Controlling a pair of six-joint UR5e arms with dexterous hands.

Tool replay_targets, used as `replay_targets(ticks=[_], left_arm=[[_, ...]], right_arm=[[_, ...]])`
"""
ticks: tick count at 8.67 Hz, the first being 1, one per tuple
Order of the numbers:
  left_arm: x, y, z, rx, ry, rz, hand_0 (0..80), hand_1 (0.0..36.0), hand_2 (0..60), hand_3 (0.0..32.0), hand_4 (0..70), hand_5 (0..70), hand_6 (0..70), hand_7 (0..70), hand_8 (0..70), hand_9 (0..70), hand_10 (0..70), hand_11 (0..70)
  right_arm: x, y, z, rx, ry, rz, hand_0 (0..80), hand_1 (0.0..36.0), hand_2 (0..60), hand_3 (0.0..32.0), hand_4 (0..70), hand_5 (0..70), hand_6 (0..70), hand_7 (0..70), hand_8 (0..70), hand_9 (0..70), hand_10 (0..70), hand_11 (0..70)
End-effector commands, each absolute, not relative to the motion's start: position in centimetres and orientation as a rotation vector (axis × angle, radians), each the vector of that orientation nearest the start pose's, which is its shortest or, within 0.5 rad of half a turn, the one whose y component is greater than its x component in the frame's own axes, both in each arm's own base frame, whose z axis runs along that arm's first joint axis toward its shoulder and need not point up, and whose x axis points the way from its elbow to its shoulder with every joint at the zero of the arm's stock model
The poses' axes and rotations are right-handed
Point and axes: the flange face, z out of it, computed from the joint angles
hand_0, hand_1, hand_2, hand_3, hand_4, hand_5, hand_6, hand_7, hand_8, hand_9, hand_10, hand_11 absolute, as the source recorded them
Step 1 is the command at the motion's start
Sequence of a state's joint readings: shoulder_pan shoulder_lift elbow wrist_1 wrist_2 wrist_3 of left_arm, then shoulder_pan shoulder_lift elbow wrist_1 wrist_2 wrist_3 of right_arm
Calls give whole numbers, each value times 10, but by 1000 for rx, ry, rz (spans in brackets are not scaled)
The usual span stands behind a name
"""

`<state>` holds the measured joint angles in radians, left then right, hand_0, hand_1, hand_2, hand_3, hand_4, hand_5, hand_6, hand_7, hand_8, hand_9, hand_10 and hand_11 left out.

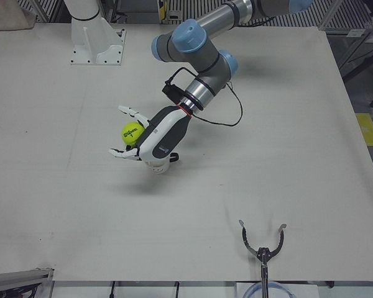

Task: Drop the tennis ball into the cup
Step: 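Move the held tennis ball with the left hand above the white mug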

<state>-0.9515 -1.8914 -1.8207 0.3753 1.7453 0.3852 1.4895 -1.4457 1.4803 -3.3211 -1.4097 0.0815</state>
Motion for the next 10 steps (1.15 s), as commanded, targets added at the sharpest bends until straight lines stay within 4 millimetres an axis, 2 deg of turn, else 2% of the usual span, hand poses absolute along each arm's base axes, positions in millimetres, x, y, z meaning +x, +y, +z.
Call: replay_targets(ticks=[1,2,3,4,5,6,8,9,10], left_arm=[[234,-529,467,-371,1944,-1351,400,8,23,0,331,98,523,700,358,553,360,505],[233,-528,472,-371,1950,-1346,392,4,16,0,326,111,573,700,366,550,351,493],[234,-527,471,-373,1954,-1342,372,9,41,0,305,87,495,700,302,479,288,412],[234,-529,469,-375,1970,-1329,413,25,20,0,268,91,515,700,203,319,130,188],[236,-530,467,-381,1989,-1312,399,47,0,0,212,1,80,464,13,100,4,6],[238,-532,472,-384,1990,-1313,396,56,0,0,165,0,13,200,0,26,0,0],[240,-534,478,-395,1986,-1320,396,70,0,0,105,0,7,136,0,13,0,0],[240,-535,477,-395,1988,-1319,394,79,0,0,78,0,0,133,0,12,0,0],[240,-535,475,-397,1992,-1316,393,86,0,0,83,0,0,113,0,8,0,0]], right_arm=[[106,-538,684,-22,1989,-2292,0,0,0,0,0,0,0,0,0,0,0,0],[106,-538,684,-22,1989,-2292,0,0,0,0,0,0,0,0,0,0,0,0],[106,-539,683,-22,1991,-2291,0,0,0,0,0,0,0,0,0,0,0,0],[106,-539,683,-22,1991,-2291,0,0,0,0,0,0,0,0,0,0,0,0],[106,-538,684,-24,1990,-2293,0,0,0,0,0,0,0,0,0,0,0,0],[106,-539,683,-23,1991,-2292,0,0,0,0,0,0,0,0,0,0,0,0],[106,-538,684,-24,1990,-2293,0,0,0,0,0,0,0,0,0,0,0,0],[106,-538,684,-22,1989,-2292,0,0,0,0,0,0,0,0,0,0,0,0],[106,-538,684,-24,1990,-2293,0,0,0,0,0,0,0,0,0,0,0,0]])
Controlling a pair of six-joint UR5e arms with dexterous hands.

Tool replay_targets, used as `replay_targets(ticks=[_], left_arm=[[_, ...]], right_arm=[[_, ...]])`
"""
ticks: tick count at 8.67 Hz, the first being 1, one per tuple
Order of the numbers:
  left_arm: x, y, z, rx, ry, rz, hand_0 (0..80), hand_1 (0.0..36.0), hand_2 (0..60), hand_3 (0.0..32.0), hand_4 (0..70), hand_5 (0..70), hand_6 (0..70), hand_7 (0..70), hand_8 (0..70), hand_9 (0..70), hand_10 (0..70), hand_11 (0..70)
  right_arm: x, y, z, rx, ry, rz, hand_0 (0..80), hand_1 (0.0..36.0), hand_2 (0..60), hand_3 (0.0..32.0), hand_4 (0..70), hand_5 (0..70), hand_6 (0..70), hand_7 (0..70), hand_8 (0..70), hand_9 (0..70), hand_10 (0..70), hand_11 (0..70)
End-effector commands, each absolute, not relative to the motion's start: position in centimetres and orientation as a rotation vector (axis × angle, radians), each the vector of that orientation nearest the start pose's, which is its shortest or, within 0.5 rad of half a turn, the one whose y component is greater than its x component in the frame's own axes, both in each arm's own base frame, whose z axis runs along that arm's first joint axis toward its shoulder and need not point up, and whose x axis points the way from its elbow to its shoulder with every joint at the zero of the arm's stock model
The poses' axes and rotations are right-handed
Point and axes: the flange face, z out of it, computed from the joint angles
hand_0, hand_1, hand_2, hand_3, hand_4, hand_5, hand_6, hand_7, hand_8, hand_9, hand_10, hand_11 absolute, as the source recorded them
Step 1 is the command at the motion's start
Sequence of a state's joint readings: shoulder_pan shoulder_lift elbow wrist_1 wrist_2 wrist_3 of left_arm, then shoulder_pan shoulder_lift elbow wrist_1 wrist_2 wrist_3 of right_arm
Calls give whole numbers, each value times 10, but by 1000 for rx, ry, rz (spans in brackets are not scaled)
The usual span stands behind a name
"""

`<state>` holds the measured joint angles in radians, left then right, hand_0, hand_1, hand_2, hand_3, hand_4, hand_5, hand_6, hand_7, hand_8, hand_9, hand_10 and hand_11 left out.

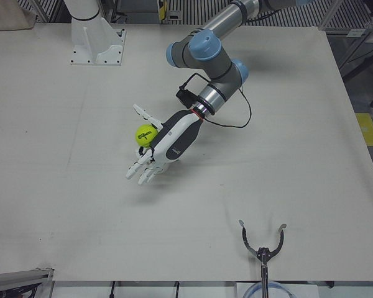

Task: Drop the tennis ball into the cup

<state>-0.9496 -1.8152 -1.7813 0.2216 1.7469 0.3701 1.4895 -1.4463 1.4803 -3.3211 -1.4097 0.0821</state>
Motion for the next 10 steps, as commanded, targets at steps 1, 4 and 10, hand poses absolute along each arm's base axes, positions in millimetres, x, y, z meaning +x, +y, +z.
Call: replay_targets(ticks=[1,4,10], left_arm=[[241,-536,474,-398,1994,-1313,373,83,13,0,49,0,0,100,0,6,0,0],[238,-543,455,-398,2018,-1308,359,88,54,0,50,0,2,128,0,11,0,0],[17,-633,450,-69,2049,-1722,466,149,0,0,0,0,0,108,0,7,0,0]], right_arm=[[106,-539,683,-22,1991,-2291,0,0,0,0,0,0,0,0,0,0,0,0],[106,-538,684,-22,1989,-2292,0,0,0,0,0,0,0,0,0,0,0,0],[106,-538,684,-22,1989,-2292,0,0,0,0,0,0,0,0,0,0,0,0]])
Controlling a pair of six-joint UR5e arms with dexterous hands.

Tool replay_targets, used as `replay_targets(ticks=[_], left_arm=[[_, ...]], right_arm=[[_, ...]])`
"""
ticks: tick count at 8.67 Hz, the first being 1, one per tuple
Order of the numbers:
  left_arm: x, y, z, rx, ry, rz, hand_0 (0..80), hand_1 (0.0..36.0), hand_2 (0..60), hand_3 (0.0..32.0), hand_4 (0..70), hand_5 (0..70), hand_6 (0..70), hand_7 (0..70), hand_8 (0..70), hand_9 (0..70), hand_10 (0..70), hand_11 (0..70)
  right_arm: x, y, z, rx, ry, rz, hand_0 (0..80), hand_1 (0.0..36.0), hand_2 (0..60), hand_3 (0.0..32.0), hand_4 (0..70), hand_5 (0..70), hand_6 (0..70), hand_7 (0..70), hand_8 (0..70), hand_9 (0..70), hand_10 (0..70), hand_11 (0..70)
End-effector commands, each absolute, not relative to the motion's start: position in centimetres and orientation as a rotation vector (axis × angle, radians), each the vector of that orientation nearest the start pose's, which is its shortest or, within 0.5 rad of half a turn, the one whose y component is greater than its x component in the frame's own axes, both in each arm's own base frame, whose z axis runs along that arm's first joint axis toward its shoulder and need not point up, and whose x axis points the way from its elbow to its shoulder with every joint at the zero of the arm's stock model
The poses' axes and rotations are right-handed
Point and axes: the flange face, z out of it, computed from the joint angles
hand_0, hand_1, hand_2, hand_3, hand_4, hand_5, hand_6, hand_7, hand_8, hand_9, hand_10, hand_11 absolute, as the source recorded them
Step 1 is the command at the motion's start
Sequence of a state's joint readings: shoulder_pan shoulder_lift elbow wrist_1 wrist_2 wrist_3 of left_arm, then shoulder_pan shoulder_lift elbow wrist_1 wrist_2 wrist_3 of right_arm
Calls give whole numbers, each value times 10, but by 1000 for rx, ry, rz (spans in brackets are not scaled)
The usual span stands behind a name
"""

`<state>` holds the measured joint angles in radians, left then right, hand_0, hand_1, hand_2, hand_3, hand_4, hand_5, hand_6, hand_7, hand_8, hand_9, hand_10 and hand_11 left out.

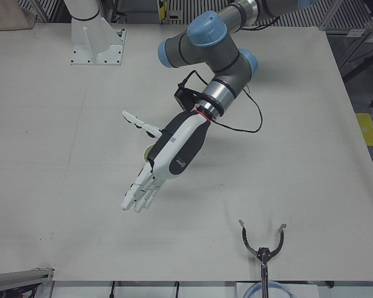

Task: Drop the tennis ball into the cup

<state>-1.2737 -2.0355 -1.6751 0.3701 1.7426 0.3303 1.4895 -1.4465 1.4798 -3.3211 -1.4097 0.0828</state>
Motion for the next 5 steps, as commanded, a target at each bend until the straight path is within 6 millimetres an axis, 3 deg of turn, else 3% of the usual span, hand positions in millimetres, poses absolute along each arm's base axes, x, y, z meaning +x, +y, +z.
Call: replay_targets(ticks=[1,5], left_arm=[[12,-627,458,-81,2050,-1742,462,143,0,0,0,3,2,100,0,6,0,0],[16,-625,448,-105,2068,-1723,446,142,32,0,0,0,0,104,0,6,0,0]], right_arm=[[106,-538,685,-22,1987,-2294,0,0,0,0,0,0,0,0,0,0,0,0],[106,-538,685,-22,1987,-2294,0,0,0,0,0,0,0,0,0,0,0,0]])
